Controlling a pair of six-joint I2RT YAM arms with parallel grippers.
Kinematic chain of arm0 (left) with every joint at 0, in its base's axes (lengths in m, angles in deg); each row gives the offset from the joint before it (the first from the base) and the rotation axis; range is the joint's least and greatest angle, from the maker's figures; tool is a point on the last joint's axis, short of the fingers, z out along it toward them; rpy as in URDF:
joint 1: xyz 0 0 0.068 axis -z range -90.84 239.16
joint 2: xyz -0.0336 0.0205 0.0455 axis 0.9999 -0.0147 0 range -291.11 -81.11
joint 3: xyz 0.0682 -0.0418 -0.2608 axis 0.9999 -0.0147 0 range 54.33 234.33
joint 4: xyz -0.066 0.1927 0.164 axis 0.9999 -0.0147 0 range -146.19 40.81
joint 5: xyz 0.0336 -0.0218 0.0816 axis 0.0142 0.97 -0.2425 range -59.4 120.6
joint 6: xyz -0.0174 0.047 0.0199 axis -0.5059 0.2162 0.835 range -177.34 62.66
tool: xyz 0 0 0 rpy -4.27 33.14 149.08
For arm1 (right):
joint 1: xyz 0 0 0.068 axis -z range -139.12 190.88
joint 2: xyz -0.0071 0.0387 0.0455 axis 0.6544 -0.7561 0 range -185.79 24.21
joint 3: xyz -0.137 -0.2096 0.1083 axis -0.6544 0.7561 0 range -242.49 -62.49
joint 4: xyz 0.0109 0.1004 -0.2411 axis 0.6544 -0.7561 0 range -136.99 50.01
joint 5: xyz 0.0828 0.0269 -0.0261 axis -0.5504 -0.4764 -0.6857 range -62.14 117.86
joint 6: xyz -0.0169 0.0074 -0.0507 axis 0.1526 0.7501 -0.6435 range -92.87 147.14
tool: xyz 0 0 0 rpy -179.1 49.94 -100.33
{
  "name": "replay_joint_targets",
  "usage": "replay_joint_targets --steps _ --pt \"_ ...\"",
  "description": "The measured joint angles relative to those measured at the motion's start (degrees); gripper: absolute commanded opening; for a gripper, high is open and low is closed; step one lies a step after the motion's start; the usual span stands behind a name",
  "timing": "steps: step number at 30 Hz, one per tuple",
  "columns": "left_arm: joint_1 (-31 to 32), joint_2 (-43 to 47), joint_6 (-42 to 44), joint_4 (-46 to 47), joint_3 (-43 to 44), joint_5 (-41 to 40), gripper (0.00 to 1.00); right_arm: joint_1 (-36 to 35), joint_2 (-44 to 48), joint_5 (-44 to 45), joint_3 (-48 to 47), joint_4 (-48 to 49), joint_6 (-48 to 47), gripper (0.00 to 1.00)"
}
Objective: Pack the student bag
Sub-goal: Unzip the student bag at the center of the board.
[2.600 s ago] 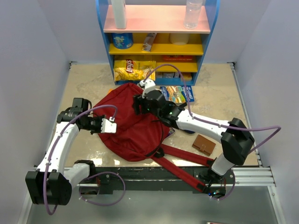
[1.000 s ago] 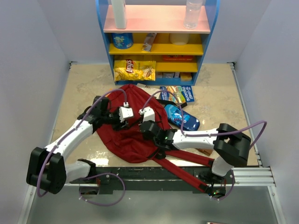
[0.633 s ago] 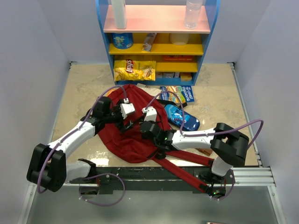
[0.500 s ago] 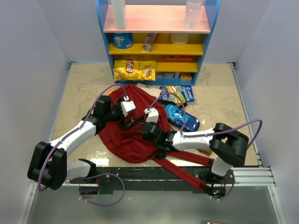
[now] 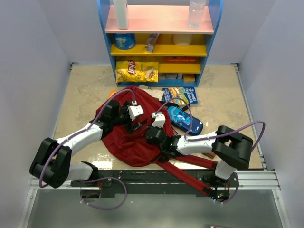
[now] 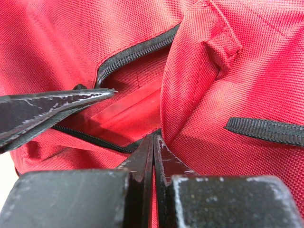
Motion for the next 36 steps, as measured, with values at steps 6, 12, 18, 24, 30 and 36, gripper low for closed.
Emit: replay_joint_targets --steps 6,12,18,24,30,36 --pt "1.7 0.0 -0.1 3.0 -1.6 -4.5 0.81 0.0 0.0 0.0 0.0 0.0 0.1 0.00" --pt "3.3 -0.3 -0.9 5.2 -2.2 -10.8 0.74 0.0 0.1 -0.1 0.0 0.0 0.5 0.00" --pt "3.6 -0.3 -1.7 5.2 -2.1 -14.0 0.18 0.0 0.1 -0.2 0.0 0.0 0.6 0.00" --pt "3.6 -0.3 -1.7 3.2 -0.2 -14.8 0.00 0.0 1.0 -0.2 0.0 -0.5 0.6 0.00" --pt "3.6 0.1 -1.8 -4.7 5.7 -13.7 0.00 0.0 5.0 0.8 0.0 -3.9 0.3 0.07" --pt "3.6 3.4 -1.6 -14.2 10.5 -10.7 0.00 0.7 15.0 6.4 -2.3 -17.2 2.2 0.39"
